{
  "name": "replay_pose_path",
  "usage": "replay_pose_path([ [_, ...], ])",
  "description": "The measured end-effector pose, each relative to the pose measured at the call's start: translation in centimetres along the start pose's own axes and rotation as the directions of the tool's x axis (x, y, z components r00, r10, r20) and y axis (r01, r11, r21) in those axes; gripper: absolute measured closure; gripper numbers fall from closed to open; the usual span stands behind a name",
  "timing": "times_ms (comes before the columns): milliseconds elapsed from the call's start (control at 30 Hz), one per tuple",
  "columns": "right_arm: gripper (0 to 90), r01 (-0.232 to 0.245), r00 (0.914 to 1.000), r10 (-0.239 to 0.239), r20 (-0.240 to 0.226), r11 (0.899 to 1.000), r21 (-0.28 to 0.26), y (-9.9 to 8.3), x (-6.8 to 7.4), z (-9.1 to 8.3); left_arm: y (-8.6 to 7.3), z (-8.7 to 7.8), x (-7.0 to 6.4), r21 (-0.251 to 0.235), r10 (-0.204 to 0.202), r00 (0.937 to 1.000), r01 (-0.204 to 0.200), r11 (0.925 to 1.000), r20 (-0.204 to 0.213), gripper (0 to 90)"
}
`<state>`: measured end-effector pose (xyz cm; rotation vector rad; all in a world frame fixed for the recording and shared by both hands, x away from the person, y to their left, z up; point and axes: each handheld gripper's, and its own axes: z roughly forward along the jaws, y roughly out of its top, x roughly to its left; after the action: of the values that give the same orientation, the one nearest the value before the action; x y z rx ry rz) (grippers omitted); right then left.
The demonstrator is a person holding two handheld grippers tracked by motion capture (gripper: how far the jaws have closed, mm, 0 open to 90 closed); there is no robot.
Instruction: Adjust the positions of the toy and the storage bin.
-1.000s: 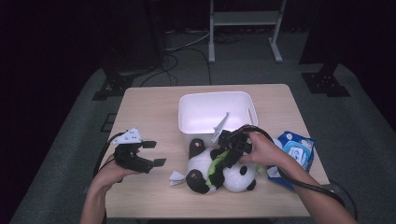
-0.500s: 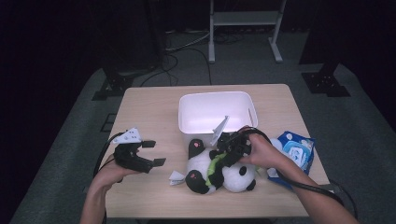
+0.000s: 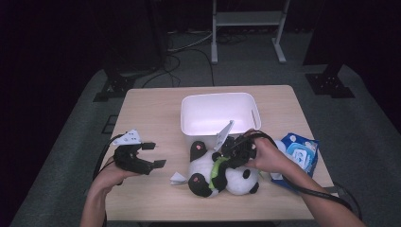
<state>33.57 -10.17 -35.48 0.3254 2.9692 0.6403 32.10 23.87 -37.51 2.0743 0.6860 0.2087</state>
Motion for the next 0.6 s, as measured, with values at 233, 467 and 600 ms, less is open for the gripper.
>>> replay_pose_path([
  [233, 75.0, 0.004, 0.9999, -0.004, -0.016, 1.0, -0.019, 0.1, 0.1, -0.4, -0.1, -0.2, 0.1, -0.007, -0.008, 1.0, 0.008, 0.9999, -0.003, 15.7],
  [467, 75.1, 0.001, 0.9995, -0.002, -0.033, 0.999, -0.039, 0.4, 0.3, -1.3, -0.2, -0.4, 0.3, -0.009, -0.017, 0.9997, 0.017, 0.9998, -0.014, 13.7],
  [600, 75.5, -0.003, 0.999, 0.001, -0.045, 0.999, -0.051, 0.5, 0.3, -2.1, -0.3, -0.5, 0.4, -0.01, -0.021, 0.9996, 0.021, 0.9997, -0.018, 13.6],
])
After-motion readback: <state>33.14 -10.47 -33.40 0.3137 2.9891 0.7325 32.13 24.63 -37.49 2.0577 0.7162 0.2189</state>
